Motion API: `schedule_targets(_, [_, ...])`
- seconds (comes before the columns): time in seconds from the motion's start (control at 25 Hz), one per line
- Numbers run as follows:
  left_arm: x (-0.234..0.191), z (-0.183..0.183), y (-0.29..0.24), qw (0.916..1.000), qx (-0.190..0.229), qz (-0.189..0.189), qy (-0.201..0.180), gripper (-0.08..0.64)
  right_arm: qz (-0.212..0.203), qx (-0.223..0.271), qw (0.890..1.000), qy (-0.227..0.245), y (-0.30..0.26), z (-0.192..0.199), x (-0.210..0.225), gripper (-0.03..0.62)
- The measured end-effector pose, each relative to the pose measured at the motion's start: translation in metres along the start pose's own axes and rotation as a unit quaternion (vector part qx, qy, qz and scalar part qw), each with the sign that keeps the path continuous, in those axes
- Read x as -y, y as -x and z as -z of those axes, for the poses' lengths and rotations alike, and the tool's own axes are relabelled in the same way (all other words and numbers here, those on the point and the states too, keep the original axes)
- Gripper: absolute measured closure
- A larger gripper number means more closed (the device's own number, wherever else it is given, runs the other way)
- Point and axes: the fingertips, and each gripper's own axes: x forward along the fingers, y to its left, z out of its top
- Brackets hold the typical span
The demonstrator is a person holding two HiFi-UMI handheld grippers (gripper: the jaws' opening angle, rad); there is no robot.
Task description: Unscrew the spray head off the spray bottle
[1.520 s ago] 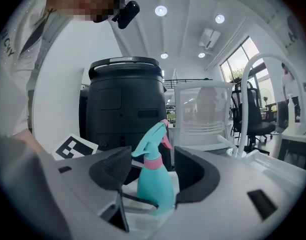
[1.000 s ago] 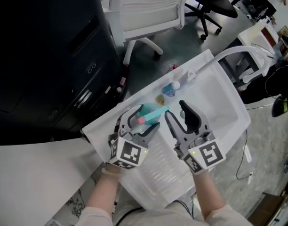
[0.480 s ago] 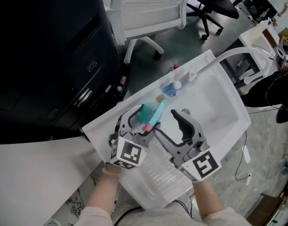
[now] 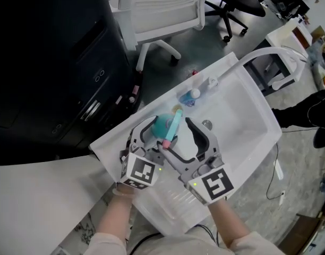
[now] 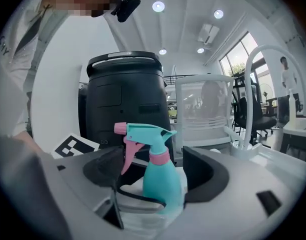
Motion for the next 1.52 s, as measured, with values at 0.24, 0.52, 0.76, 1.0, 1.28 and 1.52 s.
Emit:
schedule_targets(0.24, [-0.001,0.0,0.0,1.0,0.001,0.006,0.0,0.219,0.003,0.001,0.999,-0.032,0.026,0.01,0.018,0.228])
schedule_targets(0.52, [-0.001,0.0,0.001,1.0,0.001,0.004,0.002,0.219,0.038,0.023,0.997,-0.059,0.04,0.01,0.052,0.323])
schedule_targets(0.76, [0.0,0.003,0.001,1.0,-0.001,0.004,0.005,0.219,0.048,0.055,0.993,-0.087,0.025,0.004,0.071,0.354])
schedule_targets(1.0, [-0.001,0.004,0.002,1.0,0.0,0.002,0.007,0.219,0.051,0.058,0.993,-0.084,0.005,0.0,0.071,0.357])
schedule_targets(1.28, [0.0,0.005,0.002,1.0,-0.003,0.001,0.008,0.221,-0.042,0.066,0.992,-0.102,0.024,-0.003,0.016,0.324])
schedule_targets(1.52, [0.0,0.005,0.002,1.0,-0.003,-0.003,0.007,0.219,-0.06,0.072,0.99,-0.108,0.002,-0.022,-0.011,0.256])
